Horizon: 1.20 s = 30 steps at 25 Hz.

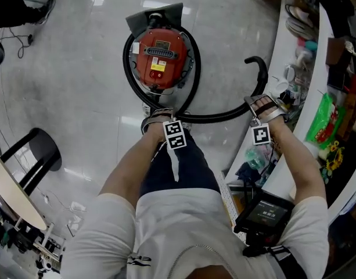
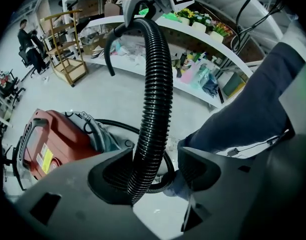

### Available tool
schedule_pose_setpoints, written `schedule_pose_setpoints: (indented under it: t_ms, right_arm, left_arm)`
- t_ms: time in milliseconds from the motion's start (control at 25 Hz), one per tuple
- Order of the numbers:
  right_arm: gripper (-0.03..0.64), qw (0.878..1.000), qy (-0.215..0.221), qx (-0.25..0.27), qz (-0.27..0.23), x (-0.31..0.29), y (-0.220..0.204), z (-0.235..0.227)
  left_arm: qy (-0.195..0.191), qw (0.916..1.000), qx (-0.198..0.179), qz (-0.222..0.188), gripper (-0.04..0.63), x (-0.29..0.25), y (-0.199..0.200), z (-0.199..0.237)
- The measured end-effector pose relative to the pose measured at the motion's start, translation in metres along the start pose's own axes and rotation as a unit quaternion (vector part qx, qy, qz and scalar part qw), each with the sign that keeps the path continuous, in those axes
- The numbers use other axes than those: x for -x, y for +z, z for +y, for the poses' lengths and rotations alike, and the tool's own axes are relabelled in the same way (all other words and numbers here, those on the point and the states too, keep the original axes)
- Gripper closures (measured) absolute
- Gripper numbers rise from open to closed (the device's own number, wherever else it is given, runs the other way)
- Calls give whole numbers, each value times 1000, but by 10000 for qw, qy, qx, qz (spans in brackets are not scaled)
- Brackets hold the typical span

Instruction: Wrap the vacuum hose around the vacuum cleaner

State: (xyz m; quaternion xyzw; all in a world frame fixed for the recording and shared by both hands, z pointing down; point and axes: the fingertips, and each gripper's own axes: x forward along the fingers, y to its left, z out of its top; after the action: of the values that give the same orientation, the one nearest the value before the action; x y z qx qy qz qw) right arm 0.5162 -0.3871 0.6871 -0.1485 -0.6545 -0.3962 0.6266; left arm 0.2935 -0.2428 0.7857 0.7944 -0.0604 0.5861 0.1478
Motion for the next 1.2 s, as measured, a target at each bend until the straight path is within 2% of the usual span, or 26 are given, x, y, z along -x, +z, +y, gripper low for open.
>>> schedule_pose_setpoints:
  t_ms: [320,680,960,1080,1200]
  right_arm:
    - [437,9981,-18,612,-13,-52,-15,-71]
    - [437,9938,98,1101,-85,-92,-27,-120]
    - [439,9891,59,1472,10,-112,-36,-170]
    - [439,9781,-180,2055,283,-118,-43,-198]
    - [439,9762,-210,2150,215,-123,-37,-213]
  left_arm:
    - [-9,9979,544,-354,315,-11,-8,35]
    - [112,9925,1024,-656,314,-24,-9,71]
    - [278,9840,1463,-978,315,-28,-6,99]
    - [339,9798,1646,-1080,315,-29,-7,107]
    - [389,9759,1801,-1170,316,-28,-10,113]
